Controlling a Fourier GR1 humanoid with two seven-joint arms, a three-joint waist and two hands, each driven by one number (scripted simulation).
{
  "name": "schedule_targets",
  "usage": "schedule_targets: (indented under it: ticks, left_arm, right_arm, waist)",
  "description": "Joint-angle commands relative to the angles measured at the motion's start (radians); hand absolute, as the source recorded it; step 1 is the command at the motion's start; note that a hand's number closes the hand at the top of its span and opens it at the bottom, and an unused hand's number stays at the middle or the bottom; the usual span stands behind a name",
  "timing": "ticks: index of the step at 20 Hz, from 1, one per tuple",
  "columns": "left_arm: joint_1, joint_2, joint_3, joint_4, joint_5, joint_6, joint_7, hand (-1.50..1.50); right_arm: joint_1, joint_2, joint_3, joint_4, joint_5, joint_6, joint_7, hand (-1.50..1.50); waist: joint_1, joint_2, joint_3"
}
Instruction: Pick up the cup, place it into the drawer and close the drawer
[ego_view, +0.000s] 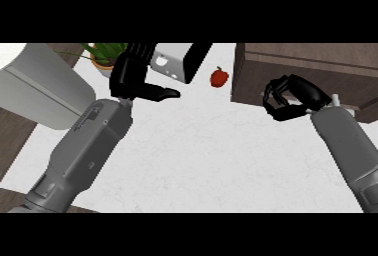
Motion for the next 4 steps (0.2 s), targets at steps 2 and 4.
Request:
schedule_targets:
  ticks: [2,4]
  left_arm:
    - [0.027,-0.015,-0.005,-0.015,0.004,-0.012,-0.013,-1.5]
    - [0.008,0.001,0.001,-0.025,0.007,-0.018,0.0,-1.5]
  right_arm:
    - [-0.174,-0.127,-0.094,0.027,-0.007,-0.097,0.081,1.5]
    - [-0.165,-0.121,-0.088,0.019,-0.005,-0.098,0.086,1.5]
  waist:
    - [0.027,0.012,-0.016]
    - [0.037,0.013,-0.015]
